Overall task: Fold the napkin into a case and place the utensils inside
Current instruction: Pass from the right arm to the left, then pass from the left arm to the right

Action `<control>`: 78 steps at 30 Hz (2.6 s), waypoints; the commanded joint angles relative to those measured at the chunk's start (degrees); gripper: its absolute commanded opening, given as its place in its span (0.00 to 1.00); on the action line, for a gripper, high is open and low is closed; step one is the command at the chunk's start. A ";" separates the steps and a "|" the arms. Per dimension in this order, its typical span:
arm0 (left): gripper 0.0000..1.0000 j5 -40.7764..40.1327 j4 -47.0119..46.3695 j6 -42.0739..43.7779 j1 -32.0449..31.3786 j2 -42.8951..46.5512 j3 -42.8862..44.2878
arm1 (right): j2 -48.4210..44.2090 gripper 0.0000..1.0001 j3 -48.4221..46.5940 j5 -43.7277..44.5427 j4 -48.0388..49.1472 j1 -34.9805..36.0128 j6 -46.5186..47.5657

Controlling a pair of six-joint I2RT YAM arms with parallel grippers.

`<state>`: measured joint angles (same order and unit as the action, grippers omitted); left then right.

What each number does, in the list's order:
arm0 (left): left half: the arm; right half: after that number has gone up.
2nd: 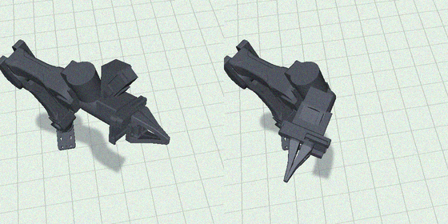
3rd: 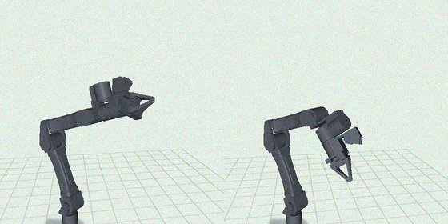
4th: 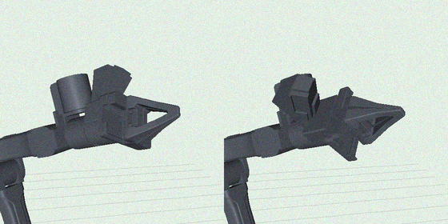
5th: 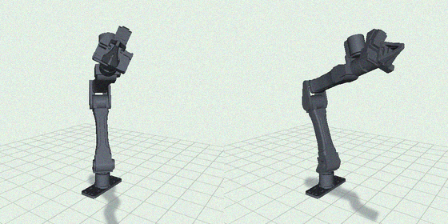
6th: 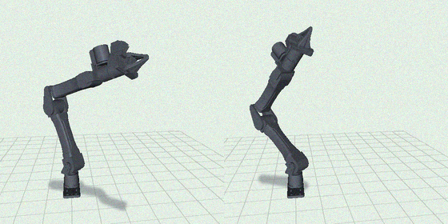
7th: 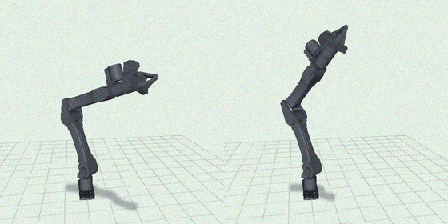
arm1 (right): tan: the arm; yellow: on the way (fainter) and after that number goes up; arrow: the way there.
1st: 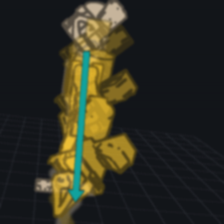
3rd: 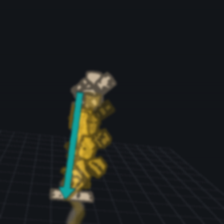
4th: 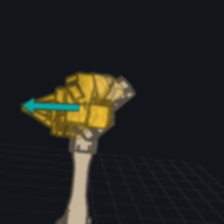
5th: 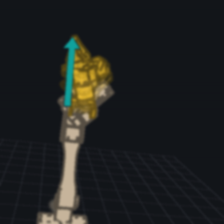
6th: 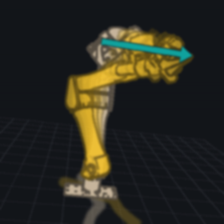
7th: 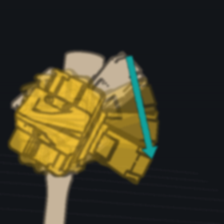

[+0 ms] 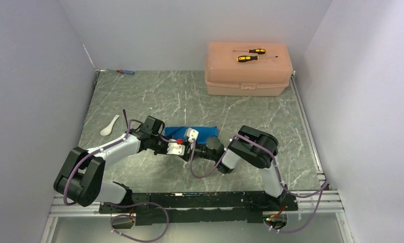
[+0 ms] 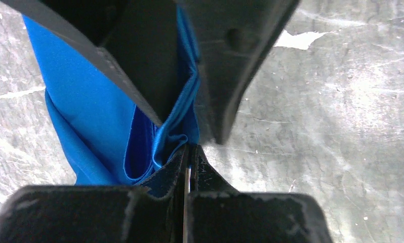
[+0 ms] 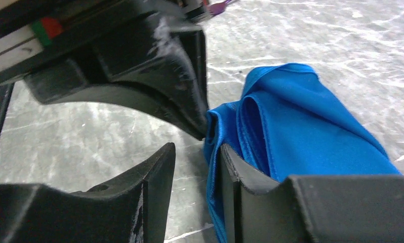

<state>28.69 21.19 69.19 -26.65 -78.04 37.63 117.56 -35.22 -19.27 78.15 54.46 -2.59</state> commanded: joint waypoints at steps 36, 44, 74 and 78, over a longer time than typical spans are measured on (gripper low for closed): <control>0.03 -1.11 -7.03 -4.94 1.01 0.92 -2.03 | -8.24 1.00 5.32 6.66 -5.67 6.98 19.72; 0.03 -1.44 -6.25 -4.42 1.07 1.12 -2.29 | -18.73 1.00 14.56 20.33 -0.41 6.87 8.56; 0.03 -1.31 -6.17 -7.95 1.78 2.00 -0.84 | 0.43 0.98 3.46 -4.25 6.05 -0.84 24.52; 0.03 -1.15 -6.17 -8.73 1.78 1.82 -0.38 | 2.22 0.95 1.26 -1.77 4.67 0.75 27.14</control>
<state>27.09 15.70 62.28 -25.19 -77.32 35.00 117.93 -31.27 -21.12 81.08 53.74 20.82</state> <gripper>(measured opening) 0.035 0.962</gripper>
